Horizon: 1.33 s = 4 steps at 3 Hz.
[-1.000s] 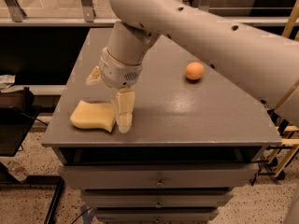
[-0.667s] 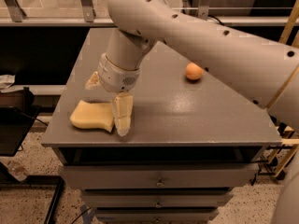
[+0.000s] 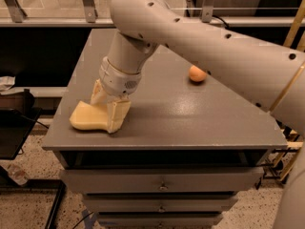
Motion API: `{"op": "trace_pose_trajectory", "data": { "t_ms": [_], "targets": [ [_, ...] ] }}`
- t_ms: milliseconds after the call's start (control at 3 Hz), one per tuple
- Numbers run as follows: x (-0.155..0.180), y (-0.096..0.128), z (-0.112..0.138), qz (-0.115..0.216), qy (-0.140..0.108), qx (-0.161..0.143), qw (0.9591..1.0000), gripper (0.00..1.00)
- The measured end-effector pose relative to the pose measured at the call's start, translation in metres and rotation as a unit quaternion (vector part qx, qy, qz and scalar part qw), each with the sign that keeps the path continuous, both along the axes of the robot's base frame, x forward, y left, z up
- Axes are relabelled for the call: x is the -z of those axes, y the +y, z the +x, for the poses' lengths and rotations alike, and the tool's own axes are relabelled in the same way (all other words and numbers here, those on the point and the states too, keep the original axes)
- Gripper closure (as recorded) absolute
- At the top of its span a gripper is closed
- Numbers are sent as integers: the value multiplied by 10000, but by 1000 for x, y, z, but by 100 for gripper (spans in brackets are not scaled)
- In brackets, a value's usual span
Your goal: Pick sponge
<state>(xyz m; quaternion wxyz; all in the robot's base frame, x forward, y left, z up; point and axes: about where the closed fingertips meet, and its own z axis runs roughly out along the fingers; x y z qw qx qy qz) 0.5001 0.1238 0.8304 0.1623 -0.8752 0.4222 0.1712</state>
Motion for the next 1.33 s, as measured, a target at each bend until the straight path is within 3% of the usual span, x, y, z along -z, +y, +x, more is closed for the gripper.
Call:
{"op": "trace_pose_trajectory", "data": {
  "t_ms": [667,1000,1333],
  "targets": [
    [-31,-19,20,358,-139,241,9990,94],
    [-48,-32,31,578,-194,367,9975,100],
    [-55,-35,35,642,-293,388,9967,100]
  ]
}}
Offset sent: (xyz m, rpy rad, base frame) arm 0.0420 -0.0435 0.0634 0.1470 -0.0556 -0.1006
